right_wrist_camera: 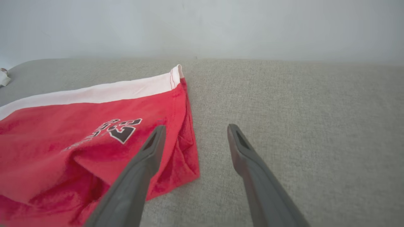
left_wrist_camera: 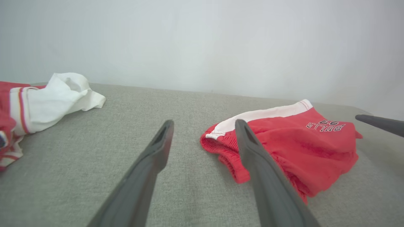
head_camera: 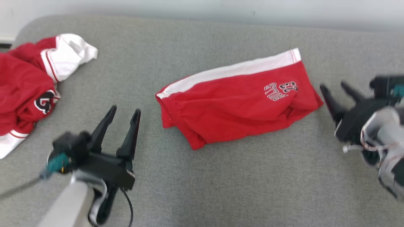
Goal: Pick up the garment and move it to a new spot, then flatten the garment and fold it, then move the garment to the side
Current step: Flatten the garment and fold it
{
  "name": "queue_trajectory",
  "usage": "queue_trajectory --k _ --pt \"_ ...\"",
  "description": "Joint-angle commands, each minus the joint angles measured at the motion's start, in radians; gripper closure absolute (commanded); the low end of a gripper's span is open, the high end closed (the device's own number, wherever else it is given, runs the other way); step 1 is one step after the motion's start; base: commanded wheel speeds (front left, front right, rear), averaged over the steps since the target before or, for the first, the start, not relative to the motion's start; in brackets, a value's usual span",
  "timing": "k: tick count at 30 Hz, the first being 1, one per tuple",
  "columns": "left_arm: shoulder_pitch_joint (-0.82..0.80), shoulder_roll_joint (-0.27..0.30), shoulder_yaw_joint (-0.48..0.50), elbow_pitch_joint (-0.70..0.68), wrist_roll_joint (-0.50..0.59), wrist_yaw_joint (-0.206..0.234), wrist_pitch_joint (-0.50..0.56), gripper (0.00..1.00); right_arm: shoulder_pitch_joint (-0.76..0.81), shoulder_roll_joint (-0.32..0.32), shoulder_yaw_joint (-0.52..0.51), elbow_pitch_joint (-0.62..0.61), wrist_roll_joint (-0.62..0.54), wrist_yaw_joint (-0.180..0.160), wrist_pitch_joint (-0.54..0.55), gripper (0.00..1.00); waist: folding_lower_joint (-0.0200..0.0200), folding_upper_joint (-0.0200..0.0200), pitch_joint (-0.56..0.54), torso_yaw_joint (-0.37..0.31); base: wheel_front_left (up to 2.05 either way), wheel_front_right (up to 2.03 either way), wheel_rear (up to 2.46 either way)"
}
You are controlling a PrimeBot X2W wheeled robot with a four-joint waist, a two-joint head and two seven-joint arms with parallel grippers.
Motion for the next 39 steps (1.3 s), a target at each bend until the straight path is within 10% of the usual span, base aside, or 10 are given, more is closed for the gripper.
queue_trajectory --k 1,14,33,34,35,36,39 --pt "0.054 -0.029 0.049 -0.027 0.049 0.010 -0.003 0.00 0.037 0.007 -0.002 0.002 0.014 0.003 -0.015 0.00 0.0003 0.0000 -0.040 0.007 0.00 0.00 0.00" --pt "0.373 -0.272 0.411 -0.188 0.388 0.004 -0.003 0.00 0.086 0.055 -0.007 0.074 0.031 0.003 -0.052 0.00 0.0003 0.0000 -0.074 0.036 0.00 0.00 0.00" --pt "0.393 -0.318 0.397 -0.179 0.393 -0.009 -0.003 0.00 0.042 0.184 0.036 0.393 -0.029 0.003 0.068 0.00 0.0003 0.0000 -0.053 0.115 0.00 0.00 0.00" --pt "0.390 -0.318 0.394 -0.176 0.390 -0.009 -0.003 0.00 0.045 0.187 0.033 0.396 -0.023 0.003 0.078 0.21 0.0003 0.0000 -0.051 0.115 0.00 0.00 0.00" --pt "0.386 -0.318 0.392 -0.175 0.387 -0.009 -0.003 0.00 0.046 0.188 0.034 0.397 -0.021 0.003 0.084 0.79 0.0003 0.0000 -0.050 0.114 0.00 0.00 0.00" --pt "0.382 -0.318 0.390 -0.174 0.386 -0.009 -0.003 0.00 0.046 0.190 0.033 0.397 -0.017 0.003 0.086 1.00 0.0003 0.0000 -0.049 0.114 0.00 0.00 0.00" --pt "0.377 -0.318 0.386 -0.169 0.385 -0.009 -0.003 0.00 0.049 0.190 0.029 0.394 -0.012 0.002 0.075 1.00 0.0003 0.0000 -0.052 0.110 0.00 0.00 0.00"
